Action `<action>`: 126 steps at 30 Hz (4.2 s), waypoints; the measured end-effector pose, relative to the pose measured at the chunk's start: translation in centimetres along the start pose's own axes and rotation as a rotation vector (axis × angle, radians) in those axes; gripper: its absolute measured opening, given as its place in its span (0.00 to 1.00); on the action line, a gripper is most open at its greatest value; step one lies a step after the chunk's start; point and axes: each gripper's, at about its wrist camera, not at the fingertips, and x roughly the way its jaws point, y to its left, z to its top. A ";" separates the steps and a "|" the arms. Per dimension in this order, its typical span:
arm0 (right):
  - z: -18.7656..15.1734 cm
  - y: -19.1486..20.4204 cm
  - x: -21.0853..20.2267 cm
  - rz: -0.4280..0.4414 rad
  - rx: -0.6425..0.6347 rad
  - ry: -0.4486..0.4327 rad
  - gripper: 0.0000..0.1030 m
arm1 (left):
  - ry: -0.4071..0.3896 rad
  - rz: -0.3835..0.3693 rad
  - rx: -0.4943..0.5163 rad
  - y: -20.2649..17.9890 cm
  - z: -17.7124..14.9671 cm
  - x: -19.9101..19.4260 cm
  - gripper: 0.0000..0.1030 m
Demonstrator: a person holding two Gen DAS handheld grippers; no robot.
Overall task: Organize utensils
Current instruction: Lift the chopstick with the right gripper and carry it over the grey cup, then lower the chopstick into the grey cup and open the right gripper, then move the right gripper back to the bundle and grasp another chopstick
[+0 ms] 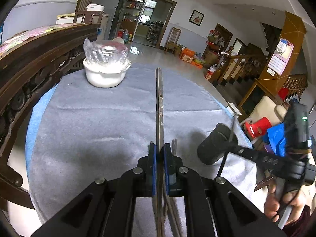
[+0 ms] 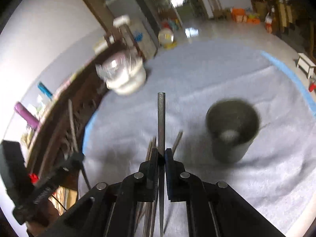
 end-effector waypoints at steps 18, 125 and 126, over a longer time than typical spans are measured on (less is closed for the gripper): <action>4.8 -3.7 -12.0 -0.002 0.117 -0.556 0.07 | -0.176 -0.119 0.048 -8.9 7.0 1.7 0.07; -8.5 0.4 9.9 0.090 0.172 0.306 0.14 | 0.331 0.119 -0.064 3.0 -8.3 5.1 0.48; -8.6 0.7 10.0 0.090 0.165 0.310 0.14 | 0.330 0.125 -0.071 3.3 -8.2 5.1 0.48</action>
